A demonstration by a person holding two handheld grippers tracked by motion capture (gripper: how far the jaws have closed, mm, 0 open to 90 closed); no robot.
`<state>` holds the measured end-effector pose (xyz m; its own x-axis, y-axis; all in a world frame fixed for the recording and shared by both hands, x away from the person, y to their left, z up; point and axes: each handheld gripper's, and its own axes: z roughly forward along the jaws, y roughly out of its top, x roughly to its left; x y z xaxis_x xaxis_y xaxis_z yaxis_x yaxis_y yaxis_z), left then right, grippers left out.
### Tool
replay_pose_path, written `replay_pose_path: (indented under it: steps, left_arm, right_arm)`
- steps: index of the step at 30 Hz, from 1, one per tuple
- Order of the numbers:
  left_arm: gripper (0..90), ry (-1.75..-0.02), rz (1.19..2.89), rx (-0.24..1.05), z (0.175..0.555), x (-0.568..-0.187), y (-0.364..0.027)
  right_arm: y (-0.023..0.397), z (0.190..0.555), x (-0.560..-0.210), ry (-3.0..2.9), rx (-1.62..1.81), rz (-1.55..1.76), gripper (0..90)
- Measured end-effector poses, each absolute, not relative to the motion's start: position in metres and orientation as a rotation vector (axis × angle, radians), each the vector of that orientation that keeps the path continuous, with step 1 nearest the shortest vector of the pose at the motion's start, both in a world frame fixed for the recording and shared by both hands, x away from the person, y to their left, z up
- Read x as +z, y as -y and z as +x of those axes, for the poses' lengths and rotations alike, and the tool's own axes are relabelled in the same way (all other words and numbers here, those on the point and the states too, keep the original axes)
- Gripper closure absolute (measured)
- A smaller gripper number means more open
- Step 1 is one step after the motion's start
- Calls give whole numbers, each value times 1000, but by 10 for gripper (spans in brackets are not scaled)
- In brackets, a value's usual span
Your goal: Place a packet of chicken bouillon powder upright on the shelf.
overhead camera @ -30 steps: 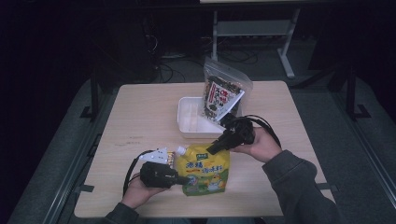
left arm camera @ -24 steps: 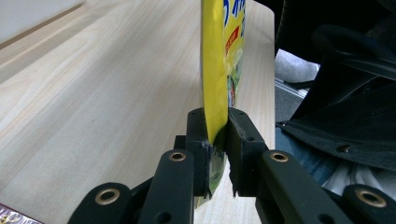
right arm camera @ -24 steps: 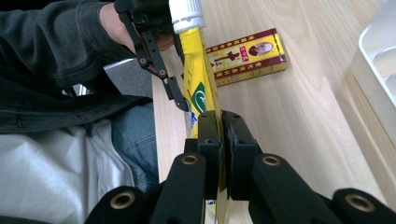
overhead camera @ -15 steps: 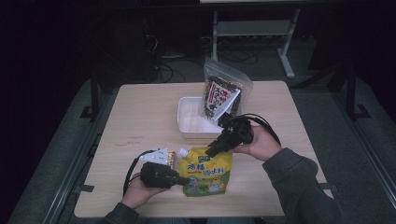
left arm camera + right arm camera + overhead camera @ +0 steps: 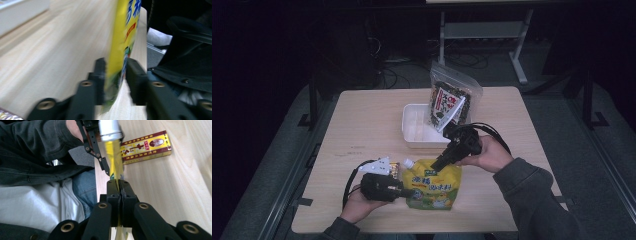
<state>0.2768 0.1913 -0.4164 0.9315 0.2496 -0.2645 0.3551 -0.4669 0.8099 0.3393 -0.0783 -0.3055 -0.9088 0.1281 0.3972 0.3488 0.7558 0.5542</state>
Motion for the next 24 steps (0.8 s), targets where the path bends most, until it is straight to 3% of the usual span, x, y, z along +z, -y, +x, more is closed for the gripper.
replay_pose_path:
  steps: [3,8,24]
  left_arm:
    - [530,-460,2092,-89,277,-414,-195]
    - [389,-519,2092,-9,278,-411,-203]
    - [379,-590,2067,57,278,-405,-224]
  right_arm:
    - [79,339,-306,2607,-920,-401,886]
    - [84,339,-303,2560,-969,-463,890]
    - [110,345,-293,2350,-1250,-686,893]
